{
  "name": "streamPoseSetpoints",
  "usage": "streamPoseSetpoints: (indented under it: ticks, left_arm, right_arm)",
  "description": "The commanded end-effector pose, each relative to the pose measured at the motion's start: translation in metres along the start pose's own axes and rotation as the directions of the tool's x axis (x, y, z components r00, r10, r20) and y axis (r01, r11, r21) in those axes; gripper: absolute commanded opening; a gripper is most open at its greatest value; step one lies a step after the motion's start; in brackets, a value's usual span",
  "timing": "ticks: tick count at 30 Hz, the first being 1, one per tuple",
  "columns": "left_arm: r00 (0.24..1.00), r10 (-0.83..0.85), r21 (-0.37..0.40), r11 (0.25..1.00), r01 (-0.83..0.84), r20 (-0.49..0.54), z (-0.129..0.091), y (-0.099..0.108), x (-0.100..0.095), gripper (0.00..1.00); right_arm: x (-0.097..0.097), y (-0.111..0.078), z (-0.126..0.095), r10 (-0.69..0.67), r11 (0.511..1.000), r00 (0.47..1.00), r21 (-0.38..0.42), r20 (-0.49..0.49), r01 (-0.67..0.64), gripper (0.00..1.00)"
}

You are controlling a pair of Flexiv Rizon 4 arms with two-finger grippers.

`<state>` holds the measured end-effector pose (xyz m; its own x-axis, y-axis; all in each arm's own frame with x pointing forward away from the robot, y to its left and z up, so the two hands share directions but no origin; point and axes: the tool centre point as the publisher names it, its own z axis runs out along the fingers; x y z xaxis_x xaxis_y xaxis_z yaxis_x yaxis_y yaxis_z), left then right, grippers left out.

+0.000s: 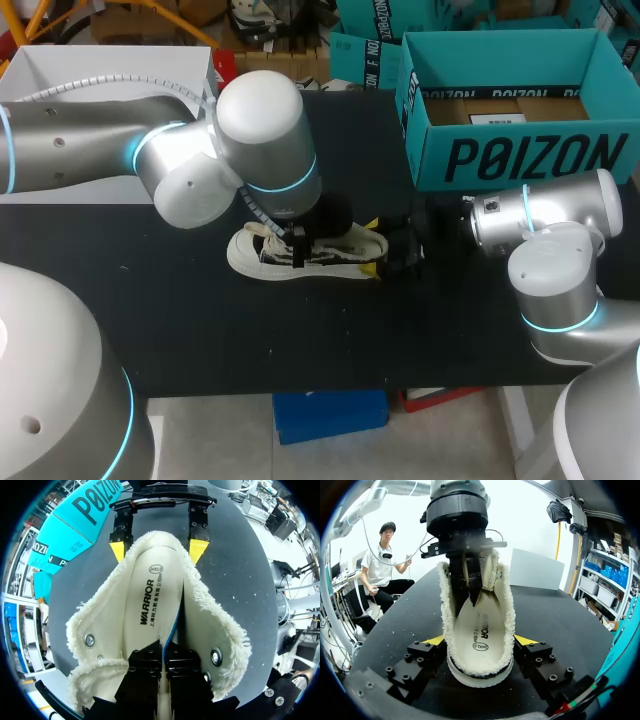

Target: Take the shoe out of the shoebox, open the shoe tongue, remove and reinsert the insole, then place the shoe into the shoebox

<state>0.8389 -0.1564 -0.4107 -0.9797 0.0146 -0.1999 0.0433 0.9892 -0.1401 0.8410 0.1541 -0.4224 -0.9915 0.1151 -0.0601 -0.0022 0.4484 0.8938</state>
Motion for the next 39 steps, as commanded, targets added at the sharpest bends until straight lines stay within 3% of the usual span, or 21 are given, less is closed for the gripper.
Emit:
streamPoseSetpoints:
  ticks: [1, 15, 39]
  left_arm:
    - [1.000, -0.001, 0.019, 1.000, 0.001, 0.003, -0.004, -0.003, -0.001, 0.00]
    - [1.000, -0.006, 0.074, 0.997, 0.007, -0.013, -0.018, 0.000, -0.011, 0.00]
    - [0.999, 0.022, 0.126, 0.992, -0.017, -0.037, -0.019, -0.003, -0.015, 0.00]
  right_arm:
    - [0.000, 0.001, 0.007, 0.000, 1.000, 1.000, 0.002, 0.000, 0.000, 0.00]
    - [0.000, 0.001, 0.007, 0.000, 1.000, 1.000, 0.002, 0.000, 0.000, 0.00]
    - [0.000, 0.001, 0.007, 0.000, 1.000, 1.000, 0.002, 0.000, 0.000, 0.00]
